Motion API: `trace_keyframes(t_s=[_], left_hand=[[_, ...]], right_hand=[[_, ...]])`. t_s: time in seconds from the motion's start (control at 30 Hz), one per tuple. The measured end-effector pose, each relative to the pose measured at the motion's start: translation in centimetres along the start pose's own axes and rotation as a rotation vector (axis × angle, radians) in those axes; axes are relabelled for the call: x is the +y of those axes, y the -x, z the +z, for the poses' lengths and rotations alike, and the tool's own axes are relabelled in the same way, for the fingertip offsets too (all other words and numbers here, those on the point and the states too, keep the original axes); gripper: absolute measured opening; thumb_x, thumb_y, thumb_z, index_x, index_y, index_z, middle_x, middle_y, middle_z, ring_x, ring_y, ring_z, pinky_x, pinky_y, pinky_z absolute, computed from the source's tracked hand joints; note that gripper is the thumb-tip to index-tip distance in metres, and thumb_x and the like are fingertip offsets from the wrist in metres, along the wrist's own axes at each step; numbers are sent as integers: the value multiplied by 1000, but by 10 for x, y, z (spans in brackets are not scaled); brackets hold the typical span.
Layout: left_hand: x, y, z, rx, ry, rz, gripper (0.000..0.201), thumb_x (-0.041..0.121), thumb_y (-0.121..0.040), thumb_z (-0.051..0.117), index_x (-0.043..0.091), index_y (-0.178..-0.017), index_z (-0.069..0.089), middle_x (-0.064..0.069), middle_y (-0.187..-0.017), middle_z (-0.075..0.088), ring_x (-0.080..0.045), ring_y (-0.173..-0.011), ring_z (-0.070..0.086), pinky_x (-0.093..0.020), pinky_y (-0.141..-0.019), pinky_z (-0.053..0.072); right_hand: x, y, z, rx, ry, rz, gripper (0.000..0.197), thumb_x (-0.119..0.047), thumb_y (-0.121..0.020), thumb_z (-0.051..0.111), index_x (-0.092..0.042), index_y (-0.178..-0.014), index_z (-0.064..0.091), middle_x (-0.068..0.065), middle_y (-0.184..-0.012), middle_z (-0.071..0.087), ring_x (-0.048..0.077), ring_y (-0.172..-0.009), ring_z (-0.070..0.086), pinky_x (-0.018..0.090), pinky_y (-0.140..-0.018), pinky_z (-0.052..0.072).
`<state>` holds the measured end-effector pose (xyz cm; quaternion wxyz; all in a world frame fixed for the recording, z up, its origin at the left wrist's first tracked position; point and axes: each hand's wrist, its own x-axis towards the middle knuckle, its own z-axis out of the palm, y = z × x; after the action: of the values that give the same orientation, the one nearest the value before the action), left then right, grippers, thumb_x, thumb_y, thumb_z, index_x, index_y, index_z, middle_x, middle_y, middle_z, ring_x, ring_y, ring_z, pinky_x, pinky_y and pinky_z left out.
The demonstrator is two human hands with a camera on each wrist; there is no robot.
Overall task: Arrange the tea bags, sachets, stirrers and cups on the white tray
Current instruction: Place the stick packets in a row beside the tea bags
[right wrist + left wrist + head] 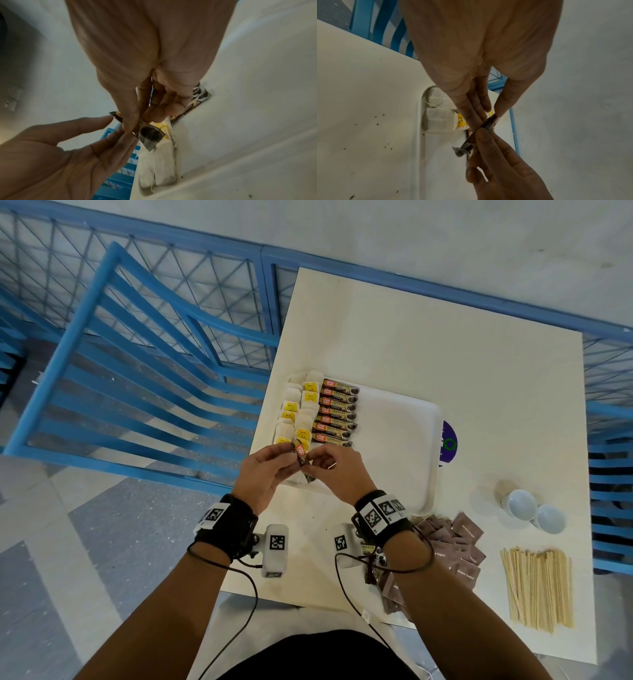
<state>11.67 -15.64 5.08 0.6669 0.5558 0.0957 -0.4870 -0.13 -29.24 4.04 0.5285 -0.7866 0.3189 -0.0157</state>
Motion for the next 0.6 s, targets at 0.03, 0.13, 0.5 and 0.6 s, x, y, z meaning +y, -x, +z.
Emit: trace_keyframes(t_s=[0.03,0.13,0.5,0.6], left_hand=[[-1,1,0,-3,-20,11,17,-9,-92,62,-3,-107,68,-16,-99,74,-25,-88,74,-27,-77,60],[-2,2,1,5,-74,51,12,-4,-90,68,-3,-102,70,-17,-98,74,-28,-91,73,-32,-82,61],[-12,-2,8,118,-106,55,13,5,-95,67,-3,-106,67,-18,-95,73,-30,-90,70,-44,-91,60],[-12,-2,3,144,-188,42,21,12,-98,65,-1,-115,66,-14,-94,73,-28,-89,68,-45,-89,57]], right_hand=[[0,1,0,6,3,-10,23,-26,-80,83,-15,-98,74,-4,-83,73,11,-73,64,15,-69,51],[-1,3,0,10,18,-37,22,-28,-80,83,-16,-96,73,-6,-86,72,9,-73,64,20,-71,52],[9,-4,-8,90,267,-179,14,-23,-83,78,-18,-96,73,-6,-89,63,11,-80,56,25,-75,49],[29,-9,-19,152,404,-121,15,-21,-86,74,-15,-101,73,-1,-96,62,18,-92,54,32,-83,47]])
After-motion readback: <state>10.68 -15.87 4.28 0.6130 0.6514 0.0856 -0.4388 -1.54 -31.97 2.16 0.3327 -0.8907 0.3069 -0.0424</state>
